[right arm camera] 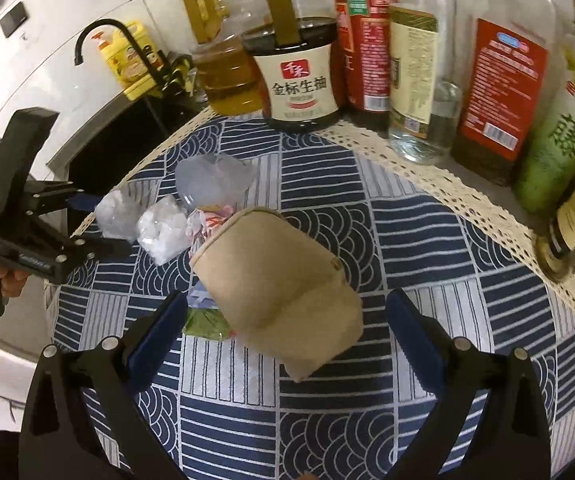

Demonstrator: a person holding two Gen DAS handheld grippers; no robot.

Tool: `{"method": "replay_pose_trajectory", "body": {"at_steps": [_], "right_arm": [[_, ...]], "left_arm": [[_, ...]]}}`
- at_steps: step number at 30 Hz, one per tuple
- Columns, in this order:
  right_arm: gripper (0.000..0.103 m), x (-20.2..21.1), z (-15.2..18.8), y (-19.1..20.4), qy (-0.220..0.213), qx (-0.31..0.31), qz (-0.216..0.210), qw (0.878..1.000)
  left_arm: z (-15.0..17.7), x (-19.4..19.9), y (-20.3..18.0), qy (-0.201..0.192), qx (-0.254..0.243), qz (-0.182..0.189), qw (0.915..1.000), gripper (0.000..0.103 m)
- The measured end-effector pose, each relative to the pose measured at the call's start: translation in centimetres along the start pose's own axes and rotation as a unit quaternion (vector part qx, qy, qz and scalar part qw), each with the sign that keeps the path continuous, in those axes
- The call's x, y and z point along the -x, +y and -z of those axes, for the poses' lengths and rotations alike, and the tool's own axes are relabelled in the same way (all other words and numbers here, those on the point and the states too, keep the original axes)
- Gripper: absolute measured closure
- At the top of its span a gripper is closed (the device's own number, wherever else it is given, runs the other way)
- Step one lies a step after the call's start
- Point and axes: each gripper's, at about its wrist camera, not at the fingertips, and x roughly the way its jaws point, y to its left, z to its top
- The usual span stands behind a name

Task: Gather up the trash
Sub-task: 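Grasp the brown paper bag on the counter with the right tool, then grasp the clear bag of white tissue with the left tool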

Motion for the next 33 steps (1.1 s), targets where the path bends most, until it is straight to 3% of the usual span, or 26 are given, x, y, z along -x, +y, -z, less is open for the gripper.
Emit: {"method": "replay_pose_trajectory", "body": {"at_steps": [4, 7, 17, 33], "right_arm": [[0.013, -0.9, -0.4, -0.1, 0.015, 0.01, -0.013, 1.0], [0.028, -1.8, -0.4, -0.3, 0.032, 0.012, -0.012, 0.999], [0.031, -0.2, 0.0, -1.0, 0.017, 0.001, -0.018, 1.0], [0.031, 3.8, 2.2, 1.3, -0.009, -0.025, 0.006, 1.0]], "left_arm": [[-0.4, -0.3, 0.4, 0.002, 0.017, -0.006, 0.9998, 0.043], [-0.5, -0.4, 0.6, 0.002, 0.029, 0.002, 0.9996, 0.055], [-0.4, 0.2, 0.7, -0.004, 0.03, 0.002, 0.9995, 0.055], [2.5, 4.7, -0.2, -0.038, 0.023, 0.028, 0.9986, 0.055]]}}
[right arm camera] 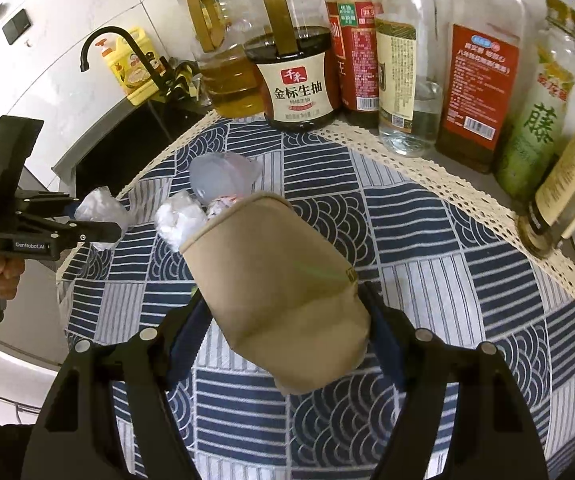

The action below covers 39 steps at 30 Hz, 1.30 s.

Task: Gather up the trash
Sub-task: 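Grasp the clear bag of white tissue with the left tool, then carry the paper bag and tissue bag down over the black bin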

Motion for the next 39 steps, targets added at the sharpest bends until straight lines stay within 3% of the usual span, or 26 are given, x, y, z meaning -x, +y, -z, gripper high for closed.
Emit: {"method": "replay_pose_trajectory", "body": {"at_steps": [17, 39], "right_arm": [[0.031, 4.0, 5.0, 6.2, -0.022, -0.084, 0.048, 0.995], [0.031, 6.6, 12.0, 20.3, -0.022, -0.126, 0.099, 0.987]], "left_arm": [[3.4, 3.7, 0.0, -0.012, -0.074, 0.061, 0.9953, 0.055], [12.7, 9.6, 2.4, -0.043, -0.131, 0.161, 0.9774, 0.056]]}}
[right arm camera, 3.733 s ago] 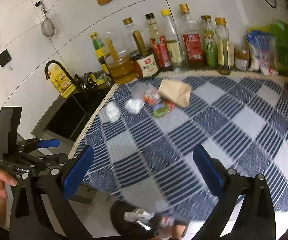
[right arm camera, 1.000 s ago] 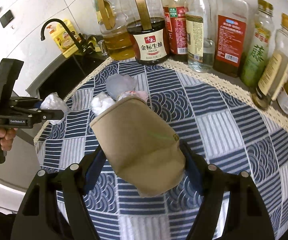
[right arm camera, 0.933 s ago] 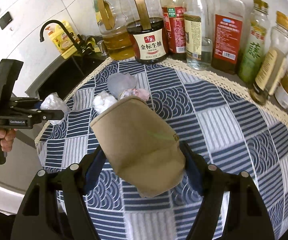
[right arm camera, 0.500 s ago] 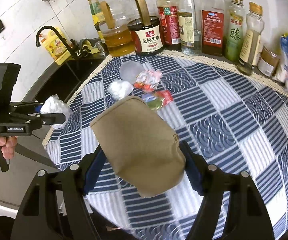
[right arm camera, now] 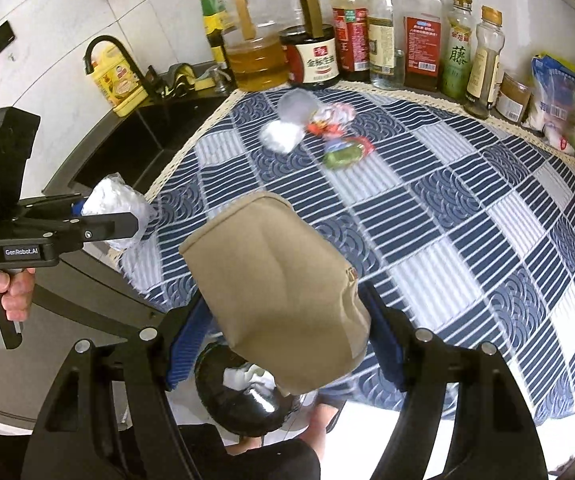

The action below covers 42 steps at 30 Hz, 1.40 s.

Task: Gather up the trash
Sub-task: 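Carry the paper bag and tissue bag down over the black bin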

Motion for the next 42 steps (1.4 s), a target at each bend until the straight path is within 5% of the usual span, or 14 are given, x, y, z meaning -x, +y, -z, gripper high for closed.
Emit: {"method": "replay_pose_trajectory", "body": {"at_steps": [19, 42], "right_arm": [[0.031, -0.5, 8.7, 9.0, 0.022, -0.03, 0.0, 0.999], [0.031, -9.7, 15.0, 8.4, 0.136, -0.096, -0.03, 0.986]], "left_arm": [[10.5, 2.4, 1.3, 0.034, -0.014, 0.03, 0.9989, 0.055], [17.5, -5.9, 5.4, 0.148, 0.058, 0.034, 0.9866, 0.055]]}}
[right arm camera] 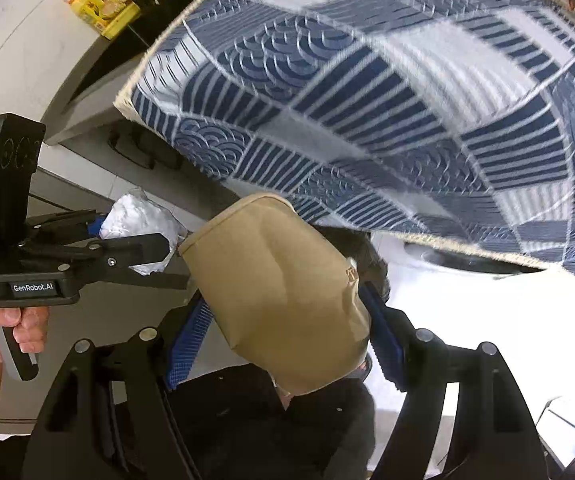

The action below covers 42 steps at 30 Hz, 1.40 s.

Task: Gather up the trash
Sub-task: 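Carry the paper bag and tissue bag down over the black bin, then open both tools over the bin to drop the paper and tissue bags, then raise both open tools back up toward the counter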

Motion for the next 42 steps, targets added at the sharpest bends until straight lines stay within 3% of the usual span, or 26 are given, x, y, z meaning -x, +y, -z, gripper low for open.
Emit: {"method": "replay_pose_trajectory", "body": {"at_steps": [16, 18, 19, 20, 21, 31, 42], "right_arm": [[0.029, -4.9, 0.0, -2.5, 0.03, -0.046, -0.031, 0.998], [0.021, -5.3, -0.2, -3.1, 0.032, -0.065, -0.049, 0.996], [0.019, -5.4, -0.3, -3.5, 0.031, -0.078, -0.055, 0.995], [0.015, -5.4, -0.3, -3.8, 0.03, -0.085, -0.058, 0.994], [0.012, -5.4, -0.4, -4.2, 0.028, -0.095, -0.061, 0.993], [0.01, -4.9, -0.3, -5.2, 0.031, -0.105, -0.046, 0.993], [0.008, -2.6, 0.2, -3.1, 0.01, -0.075, -0.041, 0.996]], "left_arm": [[0.1, -5.5, 2.1, 0.059, 0.035, -0.015, 0.9976, 0.055], [0.0, -5.6, 2.2, 0.06, 0.038, -0.018, 0.9973, 0.054], [-0.1, -5.7, 2.1, 0.063, 0.036, -0.02, 0.9972, 0.049], [-0.1, -5.8, 2.1, 0.061, 0.036, -0.024, 0.9972, 0.035], [-0.2, -5.8, 2.3, 0.059, 0.04, -0.024, 0.9972, 0.027], [0.1, -5.6, 3.5, 0.059, 0.061, -0.029, 0.9959, 0.027], [0.5, -3.7, 3.0, 0.04, 0.053, -0.03, 0.9974, 0.027]]}}
